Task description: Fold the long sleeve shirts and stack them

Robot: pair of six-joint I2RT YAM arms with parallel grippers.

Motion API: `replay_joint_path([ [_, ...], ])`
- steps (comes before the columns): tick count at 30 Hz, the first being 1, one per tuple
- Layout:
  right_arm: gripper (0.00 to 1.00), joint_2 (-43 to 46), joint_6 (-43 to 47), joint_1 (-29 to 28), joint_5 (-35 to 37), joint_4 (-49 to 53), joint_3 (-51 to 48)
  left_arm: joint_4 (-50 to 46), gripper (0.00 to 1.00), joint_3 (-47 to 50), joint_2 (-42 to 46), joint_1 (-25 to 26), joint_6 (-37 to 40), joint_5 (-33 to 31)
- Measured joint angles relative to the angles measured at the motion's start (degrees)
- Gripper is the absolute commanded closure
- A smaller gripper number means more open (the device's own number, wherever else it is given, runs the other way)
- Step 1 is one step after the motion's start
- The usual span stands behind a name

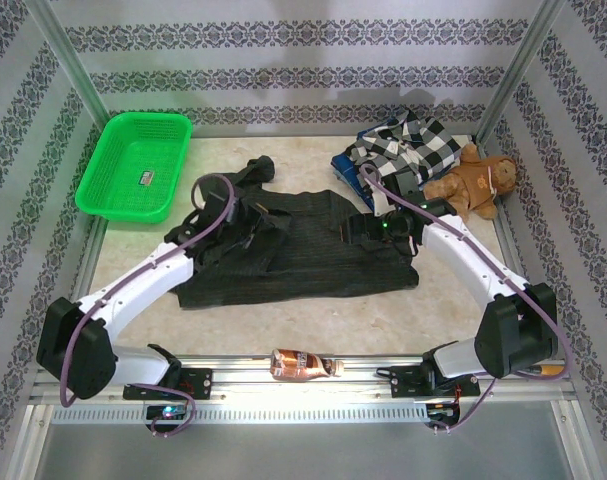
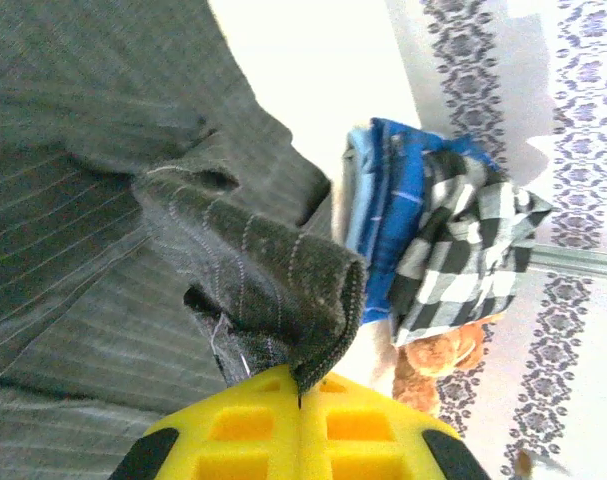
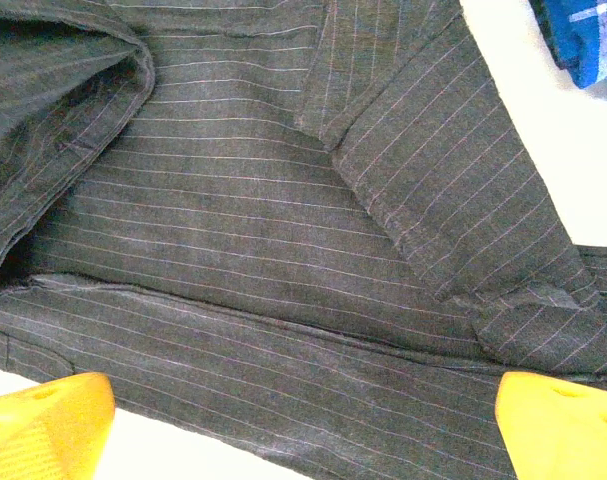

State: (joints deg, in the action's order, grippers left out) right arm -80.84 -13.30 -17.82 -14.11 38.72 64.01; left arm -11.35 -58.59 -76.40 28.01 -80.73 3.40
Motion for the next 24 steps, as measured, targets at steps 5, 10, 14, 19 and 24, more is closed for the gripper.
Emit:
replay_joint_path([
  [5, 0.02, 0.2, 0.04, 0.37, -1.01, -0.44, -1.22, -1.09, 0.96, -12.92, -9.01, -4.96, 6.12, 3.06],
  [10, 0.02, 0.52, 0.02, 0.37, -1.44, -0.42, -2.71, -1.99, 0.96, -24.48, -19.15, -5.53, 11.8, 7.82],
  [14, 0.02, 1.03, -0.04, 0.48, -1.44, -0.57, -3.45, -6.1, 0.96, -37.64, -29.33, -5.53, 18.36, 13.9],
  [19, 0.02, 1.81, -0.28, 0.48, -1.44, -0.81, -4.59, -16.94, 0.98, -56.02, -40.19, -5.53, 32.59, 22.34],
  [24, 0.02, 2.32, -0.68, 0.48, -1.44, -0.85, -5.97, -30.67, 0.98, -66.16, -43.25, -5.77, 49.51, 28.24],
])
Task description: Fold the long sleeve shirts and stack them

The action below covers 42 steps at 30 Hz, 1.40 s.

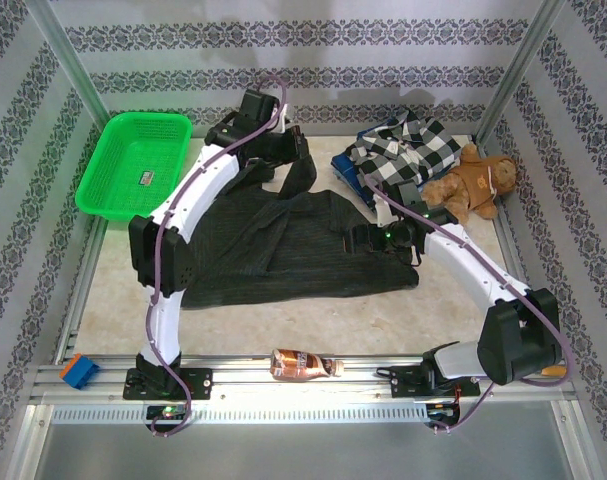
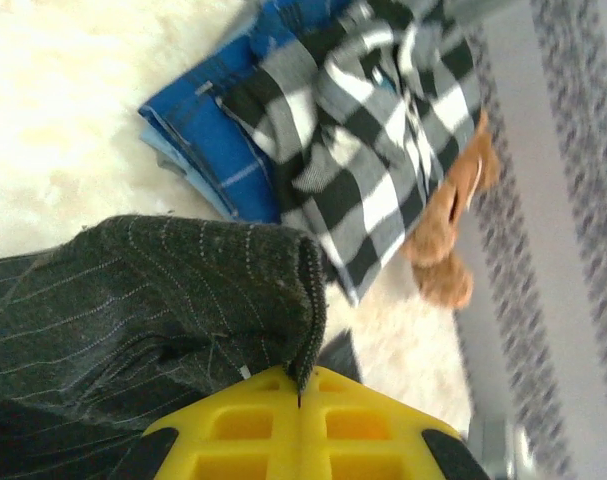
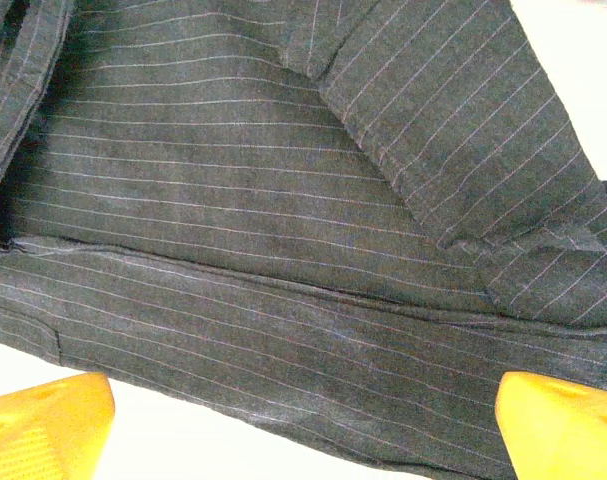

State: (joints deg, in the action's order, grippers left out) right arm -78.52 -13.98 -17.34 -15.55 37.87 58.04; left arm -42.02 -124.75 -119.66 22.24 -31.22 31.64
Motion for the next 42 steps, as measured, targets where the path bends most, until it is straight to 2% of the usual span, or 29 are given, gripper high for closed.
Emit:
replay_joint_path([
  [7, 0.02, 0.09, -1.05, 0.0, -0.09, 0.0, -0.48, -10.97, 0.98, -1.81, 0.24, -1.97, 18.36, 7.67],
  [13, 0.02, -1.66, -1.27, 0.0, -0.42, 0.0, 0.26, -17.0, 0.97, -1.49, 1.49, -5.77, 26.53, 10.47],
  [16, 0.02, -3.17, -1.31, 0.0, -0.44, 0.0, 1.25, -20.37, 0.96, -1.49, 2.82, -5.68, 29.9, 10.78],
  [24, 0.02, -4.63, -2.23, 1.27, -0.37, 0.04, 2.47, -27.8, 0.95, 1.57, 4.96, 2.12, 36.0, 8.15],
  [30, 0.02, -4.44, -4.55, 9.27, -0.37, 0.04, 2.32, -24.0, 0.92, 9.99, 7.3, 12.46, 33.48, 7.58],
  [32, 0.02, -3.63, -5.31, 13.2, -0.55, 0.0, 1.31, -21.18, 0.78, 13.25, 8.0, 16.81, 31.56, 7.8],
  [33, 0.02, -3.1, -5.62, 14.95, -0.7, 0.02, 0.61, -19.3, 0.65, 15.15, 8.39, 18.69, 30.1, 8.22],
  [34, 0.02, -2.47, -5.81, 16.92, -0.98, 0.07, -0.28, -16.63, 0.47, 17.99, 8.94, 20.68, 28.41, 8.98],
  [35, 0.02, -1.99, -5.9, 18.51, -1.09, 0.22, -1.01, -13.62, 0.35, 21.11, 9.57, 22.49, 26.53, 9.9],
  [36, 0.02, -1.6, -6.05, 19.87, -1.25, 0.31, -1.64, -10.47, 0.28, 24.11, 10.27, 23.74, 24.41, 10.47],
  [38, 0.02, -0.83, -6.29, 21.44, -1.6, 0.52, -2.89, -2.58, 0.0, 31.39, 12.22, 25.42, 18.34, 11.3],
  [42, 0.02, 0.68, -6.93, 21.59, -3.82, 0.66, -5.25, 10.43, 0.0, 40.48, 18.25, 22.82, 7.32, 9.92],
])
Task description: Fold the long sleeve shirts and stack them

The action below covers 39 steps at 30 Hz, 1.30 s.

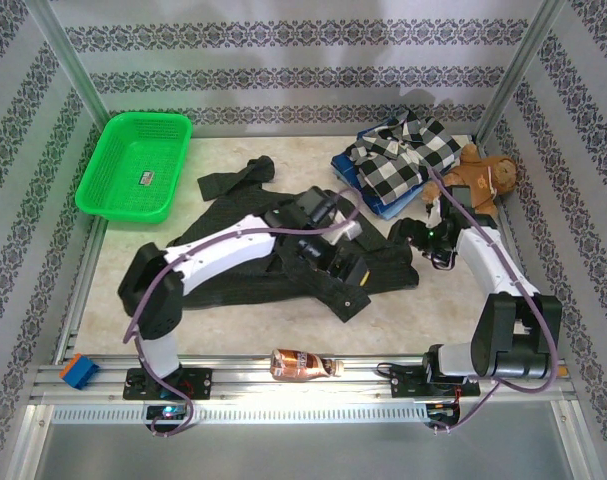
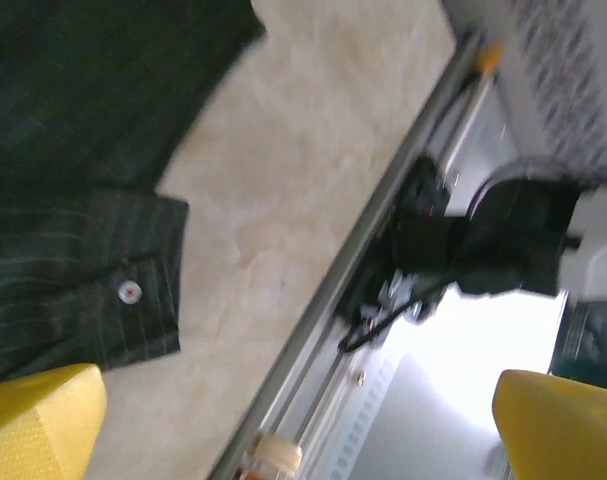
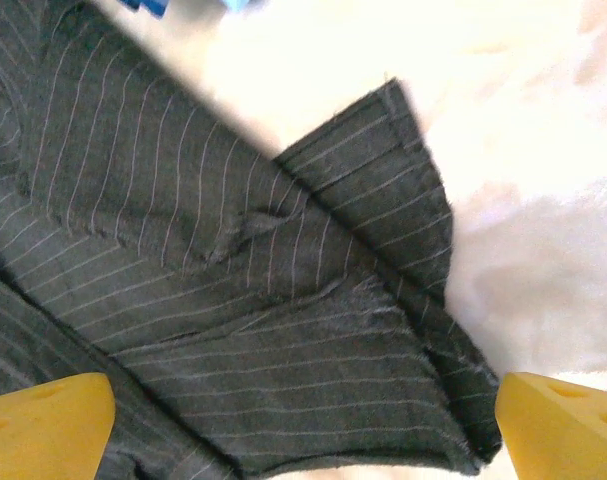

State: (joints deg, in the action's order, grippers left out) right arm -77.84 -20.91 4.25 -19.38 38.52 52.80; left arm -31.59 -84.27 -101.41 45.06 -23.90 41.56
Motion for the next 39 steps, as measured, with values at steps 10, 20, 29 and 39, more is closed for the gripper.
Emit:
replay_joint_path([
  [10, 0.04, 4.15, -2.47, -13.86, -9.16, 3.48, -6.88, 3.61, 0.01, 4.39, 21.77, -24.68, -6.19, -15.78],
  [20, 0.14, -3.82, -7.93, -29.94, -10.01, 2.49, -10.6, -1.49, 0.41, 13.22, 16.92, -28.59, -5.88, -22.08],
  [29, 0.26, -12.15, -12.46, -32.28, -4.26, 4.42, -6.78, -0.33, 0.45, 14.82, 12.46, -28.59, -7.08, -24.11],
  [39, 0.84, -17.97, -15.02, -33.03, 2.19, 11.23, -1.66, 3.93, 0.33, 23.96, 17.35, -28.59, -12.15, -25.79],
])
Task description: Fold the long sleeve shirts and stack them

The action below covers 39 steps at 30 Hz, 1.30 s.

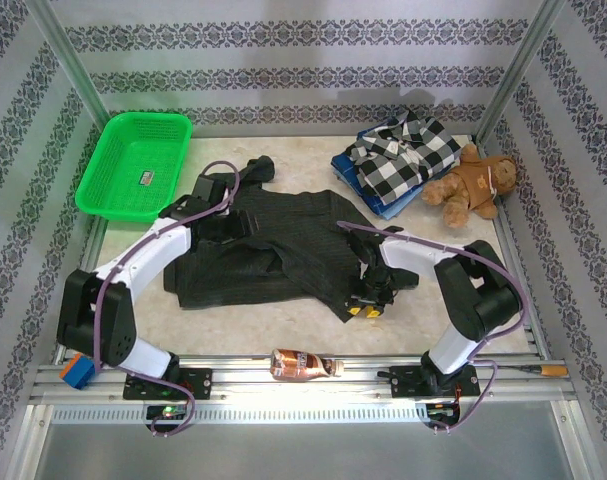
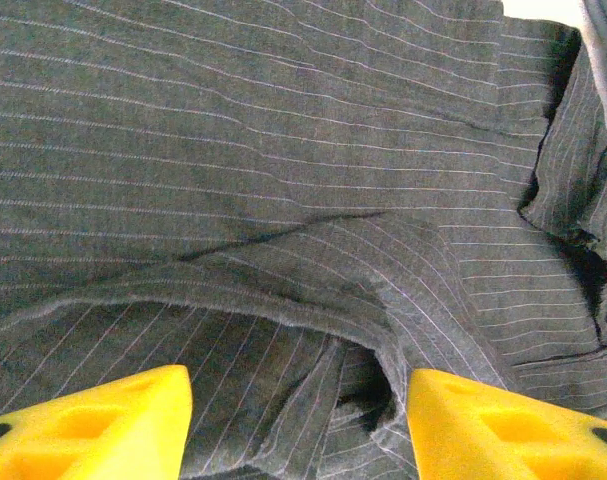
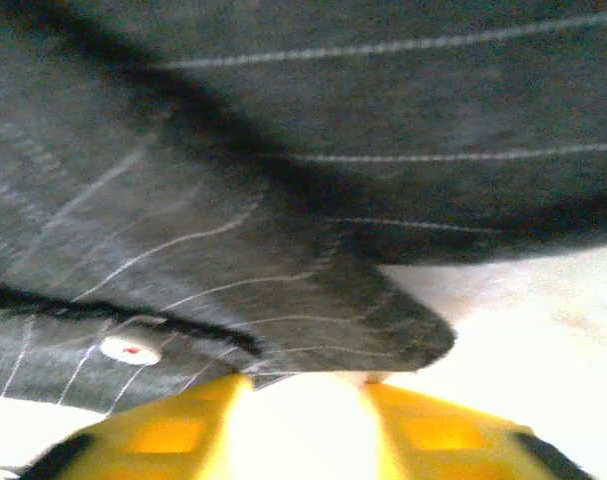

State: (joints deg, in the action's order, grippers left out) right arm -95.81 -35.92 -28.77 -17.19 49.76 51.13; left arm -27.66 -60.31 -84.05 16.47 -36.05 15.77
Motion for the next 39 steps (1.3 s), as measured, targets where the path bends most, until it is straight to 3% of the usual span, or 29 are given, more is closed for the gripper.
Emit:
replay_joint_path([
  [4, 0.98, -0.55, 1.29, -0.37, 2.05, 0.83, 1.27, 0.74, 0.18, 3.34, 4.68, 0.0, -1.7, -1.14],
  [9, 1.0, 0.2, 2.34, -0.66, 3.74, -5.44, 5.97, 2.01, 0.02, 9.46, 10.73, 0.0, -4.83, -2.45],
  [16, 1.0, 4.85, 4.0, -0.76, 3.87, -6.78, 9.25, 3.78, 0.0, 17.53, 17.22, -0.09, -9.38, -4.11],
  [19, 0.52, 4.92, 4.33, -0.74, 3.72, -6.43, 8.98, 3.82, 0.0, 18.6, 18.27, -0.09, -10.6, -4.26],
  [20, 0.46, 4.94, 4.59, -0.76, 3.17, -6.32, 8.63, 3.85, 0.0, 18.62, 18.51, -0.09, -10.8, -4.26],
  [34, 0.38, -0.04, 2.49, -2.14, 1.51, -7.13, 2.38, 3.08, 0.0, 18.64, 30.29, -1.07, -10.47, -7.26],
  [37, 0.4, -0.9, 1.66, -2.25, 2.21, -6.8, 2.91, 1.68, 0.0, 18.69, 32.37, -1.29, -10.47, -7.54],
  [39, 0.45, -1.99, 1.36, -2.25, 2.43, -5.92, 3.87, 0.74, 0.0, 18.84, 33.53, -1.46, -10.47, -7.69],
])
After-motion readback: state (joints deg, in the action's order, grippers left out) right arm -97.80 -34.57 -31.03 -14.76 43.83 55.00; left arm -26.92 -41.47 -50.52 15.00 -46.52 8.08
